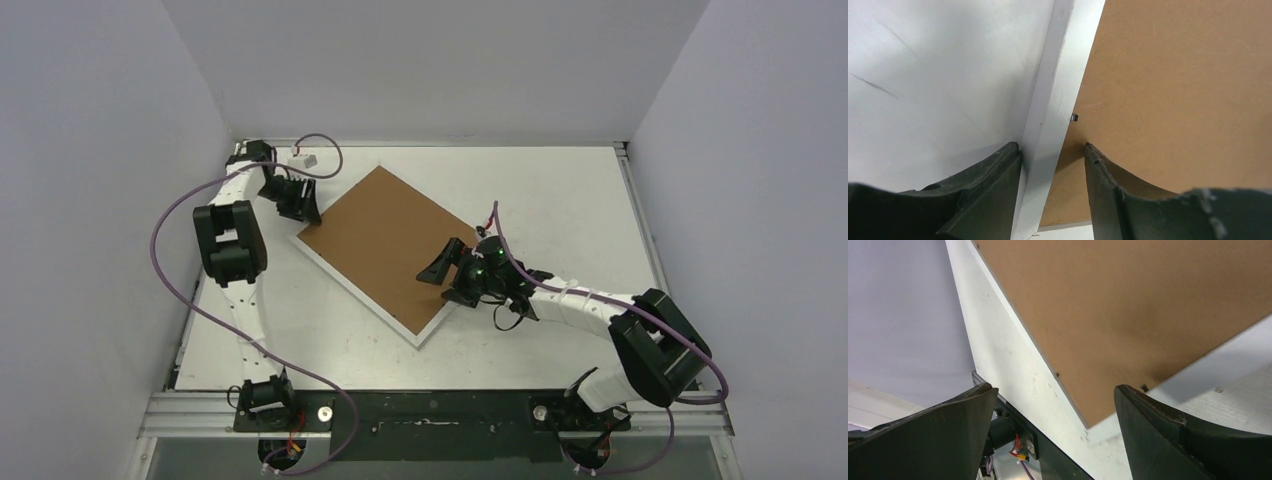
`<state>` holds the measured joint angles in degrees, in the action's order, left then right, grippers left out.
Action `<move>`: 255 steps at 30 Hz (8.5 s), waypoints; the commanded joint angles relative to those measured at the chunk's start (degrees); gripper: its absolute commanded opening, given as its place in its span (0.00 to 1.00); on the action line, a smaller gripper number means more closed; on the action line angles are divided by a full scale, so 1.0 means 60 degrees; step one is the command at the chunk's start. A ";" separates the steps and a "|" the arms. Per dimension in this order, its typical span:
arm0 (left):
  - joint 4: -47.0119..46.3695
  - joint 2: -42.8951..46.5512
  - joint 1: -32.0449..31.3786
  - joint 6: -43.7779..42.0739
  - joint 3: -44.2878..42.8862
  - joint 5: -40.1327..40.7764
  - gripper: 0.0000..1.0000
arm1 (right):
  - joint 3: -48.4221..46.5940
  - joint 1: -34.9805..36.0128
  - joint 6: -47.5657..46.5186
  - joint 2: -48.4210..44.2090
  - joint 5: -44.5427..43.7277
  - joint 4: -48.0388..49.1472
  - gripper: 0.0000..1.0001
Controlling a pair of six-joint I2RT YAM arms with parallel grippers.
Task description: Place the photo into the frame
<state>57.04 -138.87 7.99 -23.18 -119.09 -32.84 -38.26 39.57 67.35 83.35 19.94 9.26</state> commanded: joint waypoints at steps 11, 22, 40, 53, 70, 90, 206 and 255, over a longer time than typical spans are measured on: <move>-0.2028 0.3704 -0.0379 0.1156 0.6476 0.0660 0.30 | 0.0727 -0.1150 -0.0940 -0.2499 0.0448 -0.2151 0.90; -0.2457 0.3981 -0.0496 0.1573 0.7024 0.0791 0.28 | 0.1035 -0.1772 -0.1398 -0.4577 0.0834 -0.5173 0.90; -0.2445 0.4040 -0.0585 0.1508 0.7027 0.0819 0.27 | 0.1968 -0.1776 -0.0947 -0.4015 0.1314 -0.3601 0.89; -0.2424 0.4047 -0.0588 0.1403 0.7084 0.0856 0.26 | 0.2252 -0.1789 -0.0824 -0.3815 0.1025 -0.3090 0.88; -0.2318 0.4106 -0.0557 0.1284 0.7008 0.0821 0.23 | 0.2306 -0.1911 -0.0768 -0.3476 0.0734 -0.2541 0.86; -0.2210 0.4138 -0.0567 0.1194 0.6950 0.0711 0.20 | 0.2306 -0.1929 -0.0993 -0.2954 0.0631 -0.2273 0.83; -0.3182 0.2202 -0.5726 0.3198 0.2246 -0.0759 0.57 | -0.3777 -0.4432 -0.5921 0.2642 0.0553 -0.4301 0.48; -0.2618 0.0496 -0.8684 0.1489 0.1022 0.3739 0.51 | -0.2917 -0.6572 -0.6909 0.0963 -0.1666 -0.4559 0.61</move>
<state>39.66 -136.07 -43.90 -11.38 -117.08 -17.96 -53.89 0.56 26.15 90.37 10.72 -21.85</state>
